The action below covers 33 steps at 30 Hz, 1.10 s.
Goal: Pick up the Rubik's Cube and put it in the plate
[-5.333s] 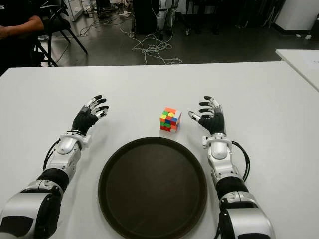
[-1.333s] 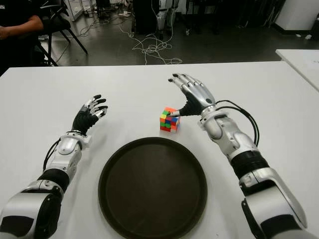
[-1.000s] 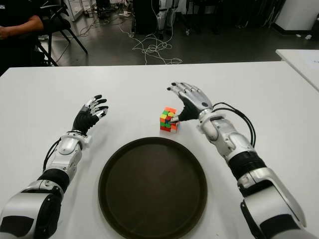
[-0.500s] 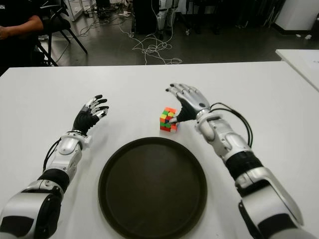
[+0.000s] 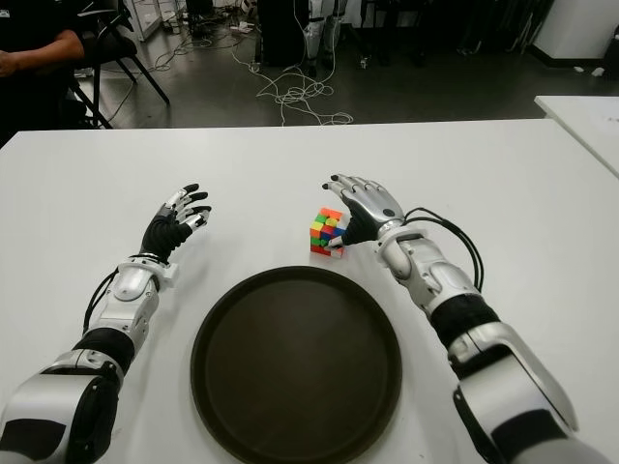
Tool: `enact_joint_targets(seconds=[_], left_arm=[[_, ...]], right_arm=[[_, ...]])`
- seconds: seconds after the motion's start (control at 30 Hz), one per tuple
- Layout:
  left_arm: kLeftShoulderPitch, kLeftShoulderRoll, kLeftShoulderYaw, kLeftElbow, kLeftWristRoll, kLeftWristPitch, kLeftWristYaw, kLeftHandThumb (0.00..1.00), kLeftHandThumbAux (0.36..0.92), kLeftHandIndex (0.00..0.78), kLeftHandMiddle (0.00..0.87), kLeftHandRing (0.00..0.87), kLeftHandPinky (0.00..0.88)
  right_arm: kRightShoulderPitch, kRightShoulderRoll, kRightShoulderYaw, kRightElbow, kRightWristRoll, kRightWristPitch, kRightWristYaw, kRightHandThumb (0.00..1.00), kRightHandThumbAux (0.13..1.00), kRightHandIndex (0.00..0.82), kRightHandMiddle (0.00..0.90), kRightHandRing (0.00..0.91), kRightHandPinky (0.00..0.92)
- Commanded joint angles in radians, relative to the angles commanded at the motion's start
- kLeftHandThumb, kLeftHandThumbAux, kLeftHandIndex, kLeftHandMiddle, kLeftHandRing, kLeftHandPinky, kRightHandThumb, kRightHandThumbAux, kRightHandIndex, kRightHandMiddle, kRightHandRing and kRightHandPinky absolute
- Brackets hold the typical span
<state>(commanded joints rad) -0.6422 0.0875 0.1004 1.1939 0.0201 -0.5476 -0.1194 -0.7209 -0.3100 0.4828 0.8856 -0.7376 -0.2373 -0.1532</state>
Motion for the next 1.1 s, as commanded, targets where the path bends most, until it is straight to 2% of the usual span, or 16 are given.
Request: enact_joint_targets(seconds=[0.2,0.43,0.73,1.1], left_arm=[[0.001,0.001,-0.003,-0.001,0.004,0.0,0.004,0.155,0.708,0.113,0.181,0.208,0.232],[0.002,0.0,-0.004,-0.001,0.006,0.002,0.013,0.154,0.718,0.115,0.182,0.205,0.215],[0.002,0.003,-0.017,0.002,0.022,-0.009,0.025,0.153,0.704,0.114,0.174,0.203,0.221],[0.002,-0.001,-0.017,0.005,0.028,-0.025,0.029,0.152,0.719,0.109,0.178,0.2,0.219]], right_arm=[[-0.021,0.018,0.011,0.068,0.0,-0.01,-0.002,0.0,0.703,0.037,0.059,0.074,0.071],[-0.035,0.025,0.022,0.113,-0.001,-0.023,-0.016,0.0,0.706,0.039,0.059,0.075,0.078],[-0.055,0.036,0.042,0.176,-0.007,-0.033,-0.042,0.0,0.725,0.047,0.07,0.089,0.088],[-0.071,0.047,0.067,0.225,-0.013,-0.019,-0.083,0.0,0.747,0.044,0.068,0.091,0.096]])
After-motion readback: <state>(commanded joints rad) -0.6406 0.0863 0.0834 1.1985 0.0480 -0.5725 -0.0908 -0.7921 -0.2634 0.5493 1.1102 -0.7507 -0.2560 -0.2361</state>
